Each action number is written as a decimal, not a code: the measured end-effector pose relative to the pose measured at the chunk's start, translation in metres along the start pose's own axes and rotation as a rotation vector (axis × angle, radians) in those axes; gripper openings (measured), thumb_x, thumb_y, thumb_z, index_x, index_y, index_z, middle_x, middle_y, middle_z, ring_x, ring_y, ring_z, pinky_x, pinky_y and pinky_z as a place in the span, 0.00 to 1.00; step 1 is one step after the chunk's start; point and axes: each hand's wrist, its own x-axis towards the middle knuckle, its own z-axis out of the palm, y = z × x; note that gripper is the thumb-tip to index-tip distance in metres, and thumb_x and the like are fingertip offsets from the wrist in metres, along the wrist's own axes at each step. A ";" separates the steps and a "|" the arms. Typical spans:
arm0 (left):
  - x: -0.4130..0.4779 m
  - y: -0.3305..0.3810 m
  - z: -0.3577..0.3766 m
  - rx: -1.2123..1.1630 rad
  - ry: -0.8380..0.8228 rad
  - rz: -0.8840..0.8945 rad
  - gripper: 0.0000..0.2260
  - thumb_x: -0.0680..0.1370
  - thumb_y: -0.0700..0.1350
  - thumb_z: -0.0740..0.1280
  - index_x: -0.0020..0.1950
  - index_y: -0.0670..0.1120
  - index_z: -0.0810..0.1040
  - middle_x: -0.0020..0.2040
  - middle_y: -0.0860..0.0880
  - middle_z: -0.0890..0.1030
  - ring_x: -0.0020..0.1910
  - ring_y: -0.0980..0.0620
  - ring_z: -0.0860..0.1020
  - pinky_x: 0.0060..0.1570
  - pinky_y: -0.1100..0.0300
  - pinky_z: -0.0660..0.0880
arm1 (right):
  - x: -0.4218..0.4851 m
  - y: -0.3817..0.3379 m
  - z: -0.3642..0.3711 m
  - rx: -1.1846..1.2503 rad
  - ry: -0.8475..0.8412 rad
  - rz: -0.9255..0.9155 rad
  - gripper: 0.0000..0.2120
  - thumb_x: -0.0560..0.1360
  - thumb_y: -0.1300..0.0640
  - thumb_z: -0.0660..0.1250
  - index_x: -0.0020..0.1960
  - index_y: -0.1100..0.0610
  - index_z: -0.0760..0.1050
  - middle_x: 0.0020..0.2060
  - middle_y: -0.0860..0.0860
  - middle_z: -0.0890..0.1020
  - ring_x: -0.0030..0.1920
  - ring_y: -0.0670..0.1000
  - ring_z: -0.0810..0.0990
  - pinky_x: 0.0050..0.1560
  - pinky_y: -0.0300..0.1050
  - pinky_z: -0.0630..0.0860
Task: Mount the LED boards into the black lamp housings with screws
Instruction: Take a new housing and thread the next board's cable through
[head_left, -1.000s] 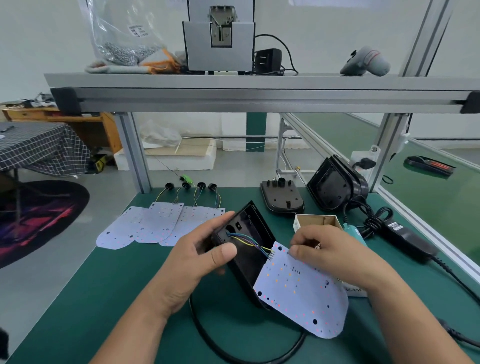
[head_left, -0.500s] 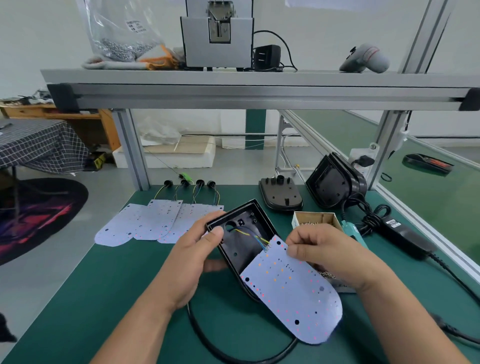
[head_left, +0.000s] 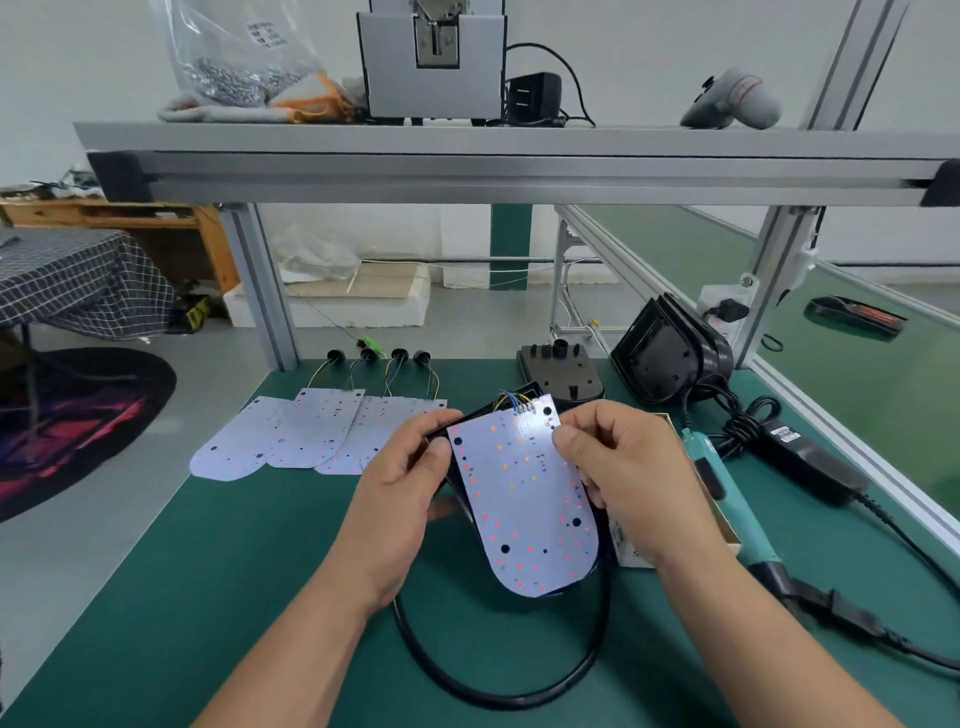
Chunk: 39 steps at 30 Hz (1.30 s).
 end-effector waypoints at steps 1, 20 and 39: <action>-0.001 0.000 0.001 -0.001 -0.002 0.009 0.14 0.89 0.43 0.61 0.66 0.55 0.83 0.60 0.50 0.85 0.56 0.54 0.82 0.51 0.53 0.84 | 0.000 -0.002 0.000 -0.086 0.018 -0.036 0.09 0.80 0.59 0.72 0.42 0.49 0.82 0.29 0.43 0.79 0.28 0.43 0.71 0.30 0.36 0.70; -0.010 0.003 0.012 -0.003 0.039 0.044 0.13 0.77 0.52 0.73 0.62 0.59 0.83 0.56 0.52 0.87 0.50 0.52 0.85 0.48 0.53 0.85 | 0.001 0.000 -0.004 -0.077 -0.038 -0.077 0.09 0.79 0.60 0.74 0.43 0.47 0.82 0.29 0.49 0.81 0.26 0.49 0.78 0.31 0.48 0.80; -0.009 0.002 0.012 -0.330 -0.039 -0.187 0.16 0.79 0.47 0.70 0.65 0.45 0.84 0.66 0.40 0.84 0.59 0.44 0.83 0.69 0.43 0.76 | -0.015 -0.016 0.018 0.039 -0.371 0.037 0.14 0.72 0.53 0.64 0.39 0.34 0.83 0.35 0.36 0.83 0.36 0.35 0.76 0.42 0.36 0.76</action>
